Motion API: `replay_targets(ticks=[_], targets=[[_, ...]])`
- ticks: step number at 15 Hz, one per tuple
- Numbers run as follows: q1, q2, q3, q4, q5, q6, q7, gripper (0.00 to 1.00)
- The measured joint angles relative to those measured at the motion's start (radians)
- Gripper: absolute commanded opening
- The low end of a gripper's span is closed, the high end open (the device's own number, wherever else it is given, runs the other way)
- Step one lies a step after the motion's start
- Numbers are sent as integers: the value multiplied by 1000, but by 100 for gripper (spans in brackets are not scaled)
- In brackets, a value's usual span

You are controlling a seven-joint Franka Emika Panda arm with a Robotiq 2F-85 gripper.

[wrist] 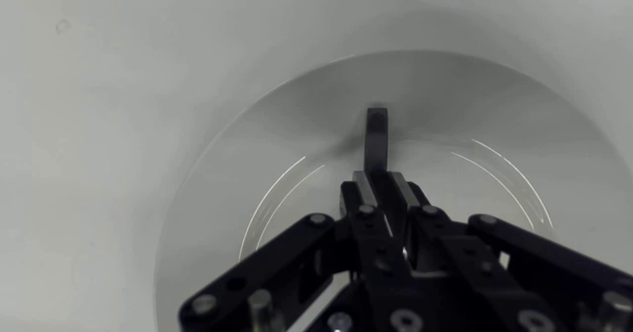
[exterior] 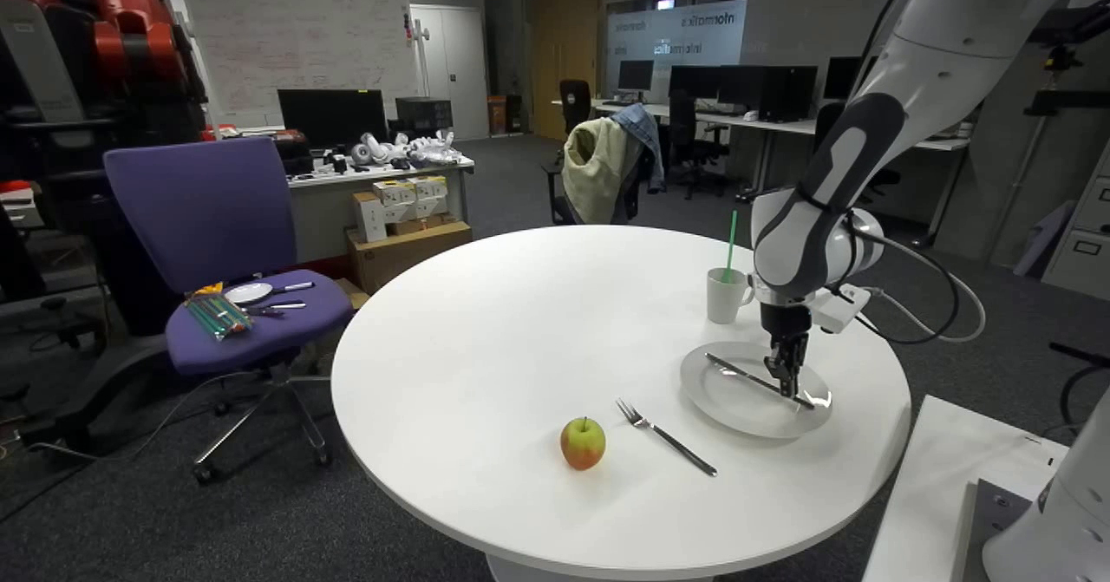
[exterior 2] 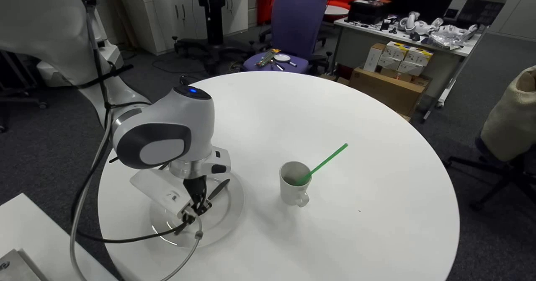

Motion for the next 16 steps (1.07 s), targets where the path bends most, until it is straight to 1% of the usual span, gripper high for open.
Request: replay_targets(ticks=[3, 4, 5, 6, 13, 14, 16], targets=[[0, 4, 0, 6, -3, 0, 0, 3], [0, 4, 0, 8, -4, 0, 0, 37], [0, 5, 0, 9, -4, 0, 0, 39], [0, 6, 0, 10, -4, 0, 0, 45], [0, -1, 0, 9, -6, 0, -2, 98], [0, -11, 0, 6, -8, 2, -2, 100], [0, -56, -3, -13, -12, 6, -7, 100]])
